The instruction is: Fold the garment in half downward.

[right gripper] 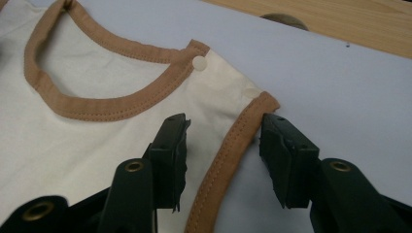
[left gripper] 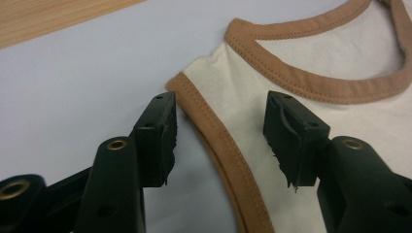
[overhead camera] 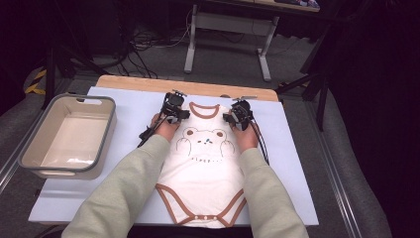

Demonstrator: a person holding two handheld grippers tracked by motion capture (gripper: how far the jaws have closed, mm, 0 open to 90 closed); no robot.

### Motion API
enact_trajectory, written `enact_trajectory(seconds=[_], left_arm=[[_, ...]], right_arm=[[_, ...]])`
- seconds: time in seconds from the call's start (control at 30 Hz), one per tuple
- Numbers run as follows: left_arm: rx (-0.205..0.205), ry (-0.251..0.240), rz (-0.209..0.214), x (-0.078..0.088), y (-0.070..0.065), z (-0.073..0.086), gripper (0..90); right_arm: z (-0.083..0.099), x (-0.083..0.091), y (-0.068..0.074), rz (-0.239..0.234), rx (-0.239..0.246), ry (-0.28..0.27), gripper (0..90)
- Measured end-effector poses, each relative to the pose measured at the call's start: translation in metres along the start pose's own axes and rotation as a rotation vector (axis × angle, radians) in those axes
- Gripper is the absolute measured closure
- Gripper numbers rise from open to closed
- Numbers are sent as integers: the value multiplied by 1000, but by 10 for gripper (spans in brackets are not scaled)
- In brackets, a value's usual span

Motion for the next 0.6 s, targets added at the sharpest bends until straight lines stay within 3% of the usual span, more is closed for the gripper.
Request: enact_trajectory(seconds=[0.3, 0.43, 0.6], left_arm=[[-1, -17, -6, -3, 1, -4, 597], [20, -3, -14, -4, 0, -6, 693], [-2, 7, -8, -4, -5, -6, 830]], right_arm=[[-3, -4, -4, 2, -3, -19, 619], [-4, -5, -5, 5, -8, -24, 672], [-4, -5, -4, -11, -2, -21, 824]])
Point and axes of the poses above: each handheld gripper's, and its own axes: x roughly backward along the jaws, z roughly out of its underside, y roughly to its left, the point moved 9 cm from there along -x, roughly forward along the jaws, and after that the axes turned 6 degrees about -y, right-handed, at the moved point
